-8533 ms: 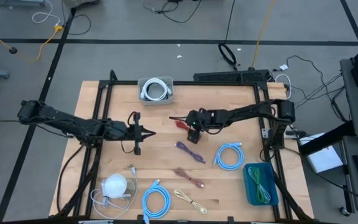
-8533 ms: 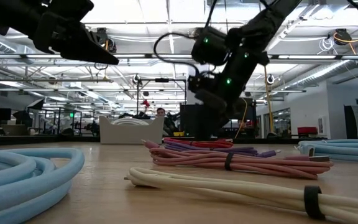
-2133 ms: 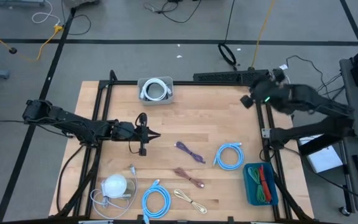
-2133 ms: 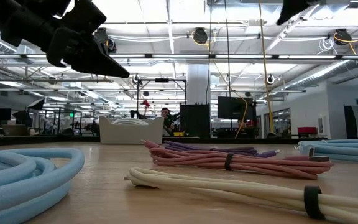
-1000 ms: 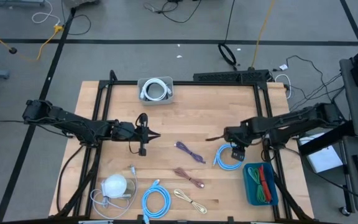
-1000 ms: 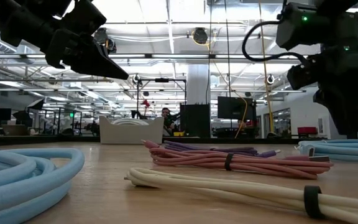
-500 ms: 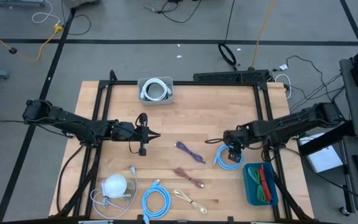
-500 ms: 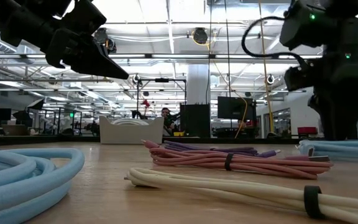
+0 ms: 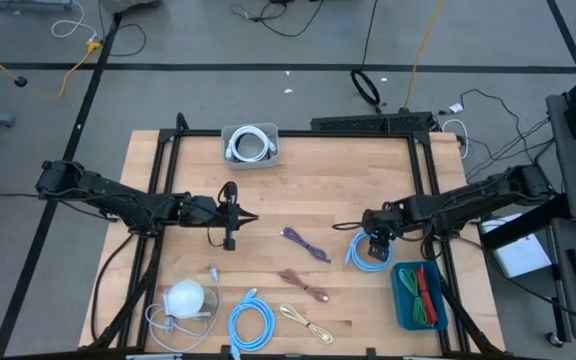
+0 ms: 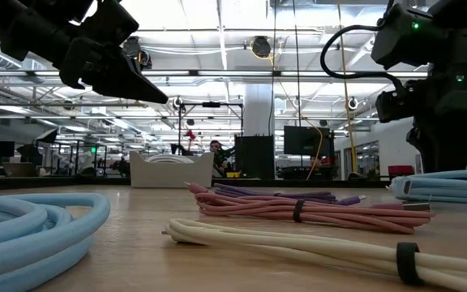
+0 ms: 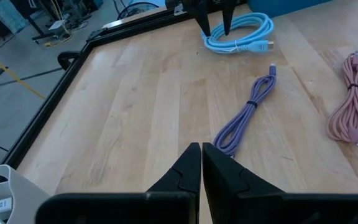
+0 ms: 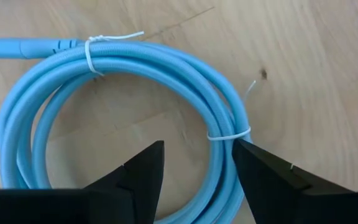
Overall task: Pick & Place USB Port
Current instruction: Put the top blue HDMI cable into the gray bin
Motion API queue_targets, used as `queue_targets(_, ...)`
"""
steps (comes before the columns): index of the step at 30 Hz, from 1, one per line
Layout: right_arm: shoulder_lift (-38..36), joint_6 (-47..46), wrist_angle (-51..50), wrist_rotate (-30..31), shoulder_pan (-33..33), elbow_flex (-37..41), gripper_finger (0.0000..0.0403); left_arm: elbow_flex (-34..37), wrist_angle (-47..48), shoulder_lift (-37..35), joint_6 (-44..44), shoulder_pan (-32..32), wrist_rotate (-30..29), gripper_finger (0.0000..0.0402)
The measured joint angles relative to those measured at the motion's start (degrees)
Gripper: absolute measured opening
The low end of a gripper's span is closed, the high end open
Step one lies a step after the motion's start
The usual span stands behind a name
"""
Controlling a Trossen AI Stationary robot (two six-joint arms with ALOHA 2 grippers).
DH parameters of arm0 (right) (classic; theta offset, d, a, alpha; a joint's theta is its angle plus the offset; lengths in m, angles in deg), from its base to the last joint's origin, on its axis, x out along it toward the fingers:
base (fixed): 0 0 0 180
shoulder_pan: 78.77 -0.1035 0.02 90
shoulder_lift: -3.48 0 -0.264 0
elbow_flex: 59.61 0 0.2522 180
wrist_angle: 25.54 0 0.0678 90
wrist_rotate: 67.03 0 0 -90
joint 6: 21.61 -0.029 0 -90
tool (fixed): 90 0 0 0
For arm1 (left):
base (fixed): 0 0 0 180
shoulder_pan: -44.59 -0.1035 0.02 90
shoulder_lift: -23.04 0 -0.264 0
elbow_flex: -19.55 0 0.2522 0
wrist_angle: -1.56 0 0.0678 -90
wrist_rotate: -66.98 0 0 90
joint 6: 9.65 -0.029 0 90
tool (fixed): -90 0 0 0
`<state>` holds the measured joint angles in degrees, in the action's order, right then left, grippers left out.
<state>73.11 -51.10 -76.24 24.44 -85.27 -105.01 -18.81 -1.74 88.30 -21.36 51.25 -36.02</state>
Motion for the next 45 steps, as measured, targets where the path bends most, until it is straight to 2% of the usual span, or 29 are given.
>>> queue_targets(5,0.1,0.1,-0.3,-0.2,0.0,-0.4,0.0179,0.0,-0.1,0.0,0.0,0.0,0.0,0.0021)
queue_targets(13,0.2,1.9,-4.0,1.3,-0.4,-6.9,0.0176,0.0,0.0,0.0,0.0,0.0,0.0,0.0021)
queue_targets(21,0.5,1.7,-7.1,1.8,-0.5,-7.0,0.0175,0.0,0.4,0.0,-0.1,0.0,0.7,0.0021)
queue_targets(26,0.6,2.9,-7.9,5.9,-0.5,-4.8,0.0175,0.0,0.4,0.0,-0.1,0.0,1.0,0.0021)
queue_targets(34,0.3,0.8,0.0,4.9,-0.5,2.5,0.0172,0.0,0.5,0.0,-0.1,0.0,1.0,0.0021)
queue_targets(37,0.4,-2.0,0.3,4.7,-0.5,3.6,0.0154,0.0,0.3,0.0,-0.1,0.0,1.0,0.0021)
queue_targets(41,0.4,-5.0,1.2,6.6,-0.6,3.6,0.0096,0.0,-0.4,0.0,0.0,0.0,1.0,0.0021)
queue_targets(43,0.4,-6.9,3.7,9.4,-0.6,3.7,0.0063,0.0,-0.7,0.0,0.2,0.0,1.0,0.0021)
queue_targets(45,0.5,-7.8,6.9,13.3,-0.5,3.3,0.0050,0.0,-1.2,0.0,0.9,-0.1,1.0,0.0021)
